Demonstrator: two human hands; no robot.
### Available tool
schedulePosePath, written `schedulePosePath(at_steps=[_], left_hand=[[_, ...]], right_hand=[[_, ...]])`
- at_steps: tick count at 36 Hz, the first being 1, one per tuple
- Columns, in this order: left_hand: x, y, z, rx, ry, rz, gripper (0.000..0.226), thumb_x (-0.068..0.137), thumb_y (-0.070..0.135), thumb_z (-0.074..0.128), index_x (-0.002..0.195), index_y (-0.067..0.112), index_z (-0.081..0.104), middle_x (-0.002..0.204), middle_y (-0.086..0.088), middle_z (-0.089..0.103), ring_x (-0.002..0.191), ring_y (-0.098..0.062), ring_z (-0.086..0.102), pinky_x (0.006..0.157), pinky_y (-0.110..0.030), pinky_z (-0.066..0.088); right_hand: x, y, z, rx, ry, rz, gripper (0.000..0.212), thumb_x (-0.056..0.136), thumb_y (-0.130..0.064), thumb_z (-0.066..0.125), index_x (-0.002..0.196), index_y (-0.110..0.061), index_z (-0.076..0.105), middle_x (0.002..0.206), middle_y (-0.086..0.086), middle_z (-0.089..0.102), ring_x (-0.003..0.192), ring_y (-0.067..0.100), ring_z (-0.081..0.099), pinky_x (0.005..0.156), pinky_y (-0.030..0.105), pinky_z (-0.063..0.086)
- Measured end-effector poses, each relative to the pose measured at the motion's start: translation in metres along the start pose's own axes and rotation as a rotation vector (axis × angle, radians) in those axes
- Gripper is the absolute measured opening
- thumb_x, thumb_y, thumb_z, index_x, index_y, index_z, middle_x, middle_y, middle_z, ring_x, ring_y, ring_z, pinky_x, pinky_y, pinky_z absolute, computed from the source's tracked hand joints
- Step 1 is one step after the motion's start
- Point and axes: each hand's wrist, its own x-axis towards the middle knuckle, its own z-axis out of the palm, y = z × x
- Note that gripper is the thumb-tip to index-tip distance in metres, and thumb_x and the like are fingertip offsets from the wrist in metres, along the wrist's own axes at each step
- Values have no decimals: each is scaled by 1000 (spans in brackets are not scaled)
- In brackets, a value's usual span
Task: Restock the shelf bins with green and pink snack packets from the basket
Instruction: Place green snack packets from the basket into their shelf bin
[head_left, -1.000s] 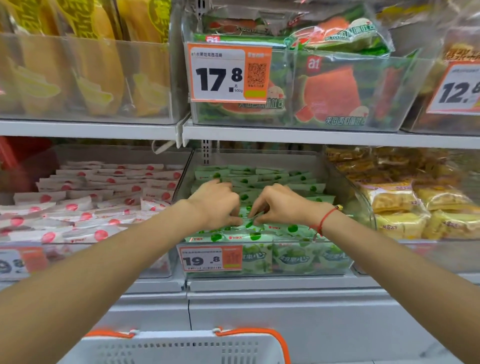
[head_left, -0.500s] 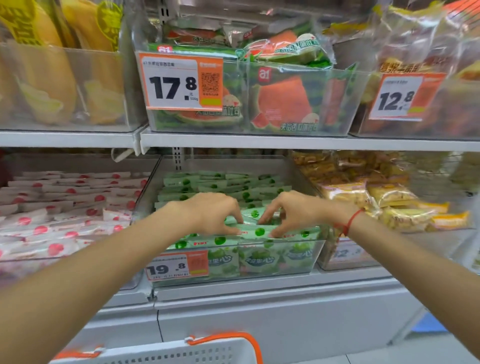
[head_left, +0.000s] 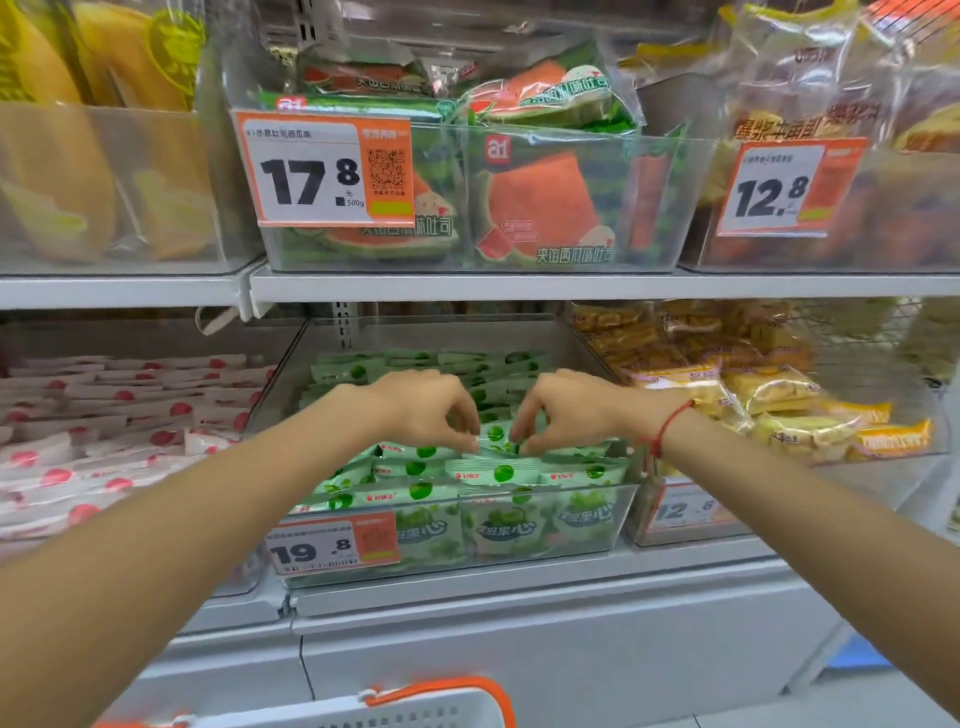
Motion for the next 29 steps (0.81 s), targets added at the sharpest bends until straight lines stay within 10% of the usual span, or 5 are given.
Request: schedulePosePath(at_steps=[6,18,29], left_hand=[[12,11,9,164,25,-20,33,89,52,57,108,27,69,117,7,63,107,-18,56,67,-29,38],[7,0,33,40,112,-141,34,89,50,58,97,21,73,115,2,64,110,-23,53,85,-36,48],[-7,-8,22,2,193,-141,36,87,54,59,115,32,59,124,8,55,115,-17,51,85,-32,45]], right_hand=[[16,-11,-1,-153,-130,-2,25,82,-37,68,106,-30,71,106,-8,53,107,18,53,82,33,48],[19,-18,16,-132,216,-26,21,90,-26,62,108,-33,71,105,-10,70,98,14,63,72,26,45],[17,2,3,325,84,17,16,85,-23,70,100,-21,75,97,-5,73,83,3,64,78,19,49]])
